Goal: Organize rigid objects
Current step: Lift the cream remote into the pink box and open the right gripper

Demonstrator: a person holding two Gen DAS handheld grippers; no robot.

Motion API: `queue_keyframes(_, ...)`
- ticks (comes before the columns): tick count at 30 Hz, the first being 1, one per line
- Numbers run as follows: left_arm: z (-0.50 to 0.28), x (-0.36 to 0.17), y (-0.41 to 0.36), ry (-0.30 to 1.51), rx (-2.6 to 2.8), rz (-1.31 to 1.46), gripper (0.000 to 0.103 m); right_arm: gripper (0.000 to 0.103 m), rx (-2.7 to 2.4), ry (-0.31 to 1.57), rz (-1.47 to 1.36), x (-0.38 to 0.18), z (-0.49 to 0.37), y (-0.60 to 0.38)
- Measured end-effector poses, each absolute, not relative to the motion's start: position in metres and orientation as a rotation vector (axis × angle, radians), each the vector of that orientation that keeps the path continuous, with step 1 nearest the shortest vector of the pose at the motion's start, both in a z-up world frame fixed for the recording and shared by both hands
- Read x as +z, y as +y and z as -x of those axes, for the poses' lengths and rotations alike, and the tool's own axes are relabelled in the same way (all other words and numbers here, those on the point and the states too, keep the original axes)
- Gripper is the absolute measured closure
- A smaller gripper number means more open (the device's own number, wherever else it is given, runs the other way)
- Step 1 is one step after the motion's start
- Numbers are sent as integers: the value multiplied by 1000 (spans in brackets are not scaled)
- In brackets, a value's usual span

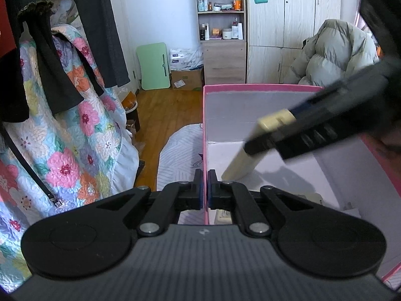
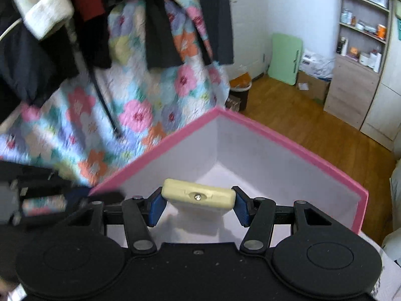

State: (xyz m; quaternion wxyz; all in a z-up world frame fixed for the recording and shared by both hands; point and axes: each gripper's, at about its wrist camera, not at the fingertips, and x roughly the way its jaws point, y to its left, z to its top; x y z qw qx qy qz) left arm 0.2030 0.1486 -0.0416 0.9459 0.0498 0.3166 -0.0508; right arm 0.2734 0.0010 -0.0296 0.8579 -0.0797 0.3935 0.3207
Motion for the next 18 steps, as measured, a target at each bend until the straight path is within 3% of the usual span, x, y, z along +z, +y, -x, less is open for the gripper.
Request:
queue_keyframes(10, -204, -42, 152, 639, -106, -83, 100, 42, 731, 949, 166, -41, -240, 4)
queue_keyframes(18, -204, -42, 152, 639, -107, -86, 100, 41, 737, 839, 113, -16, -208, -33)
